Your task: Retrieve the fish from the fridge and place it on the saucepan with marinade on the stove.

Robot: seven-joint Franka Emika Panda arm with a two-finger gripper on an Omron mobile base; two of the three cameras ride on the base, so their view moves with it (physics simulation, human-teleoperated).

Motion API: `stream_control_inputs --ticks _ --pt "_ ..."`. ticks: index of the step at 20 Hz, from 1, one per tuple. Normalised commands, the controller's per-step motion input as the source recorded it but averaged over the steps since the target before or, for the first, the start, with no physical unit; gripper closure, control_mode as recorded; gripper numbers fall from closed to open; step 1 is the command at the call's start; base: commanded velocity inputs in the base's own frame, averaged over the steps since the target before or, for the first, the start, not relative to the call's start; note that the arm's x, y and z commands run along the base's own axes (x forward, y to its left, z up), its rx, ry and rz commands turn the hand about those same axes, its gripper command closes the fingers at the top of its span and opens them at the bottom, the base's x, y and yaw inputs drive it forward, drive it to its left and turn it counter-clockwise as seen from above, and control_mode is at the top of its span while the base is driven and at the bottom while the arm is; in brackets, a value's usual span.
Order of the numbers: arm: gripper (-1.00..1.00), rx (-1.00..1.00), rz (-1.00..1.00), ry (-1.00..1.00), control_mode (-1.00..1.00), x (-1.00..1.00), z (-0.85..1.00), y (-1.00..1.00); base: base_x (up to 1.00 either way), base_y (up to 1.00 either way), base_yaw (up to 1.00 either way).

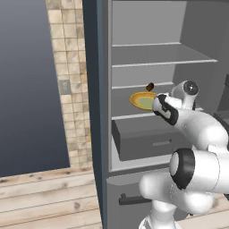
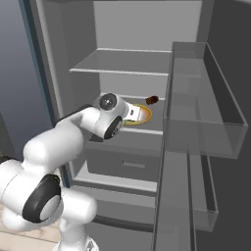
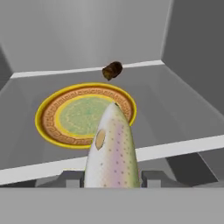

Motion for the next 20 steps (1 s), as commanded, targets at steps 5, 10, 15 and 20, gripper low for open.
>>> stream_control_inputs --ticks 5,10,15,20 --pt "1.0 0.0 0.0 0.08 -1.0 -0.85 0.45 0.14 0.0 0.0 0.0" --pt "1.0 0.0 0.0 0.13 -1.0 -0.9 0.53 0.07 0.0 0.0 0.0" --pt "1.0 0.0 0.0 0.1 -1.0 -0.93 0.22 0.0 0.0 0.0 0.0" --pt "1.0 0.0 0.0 0.08 -1.0 -0.97 0.05 -0.01 0.0 0.0 0.0"
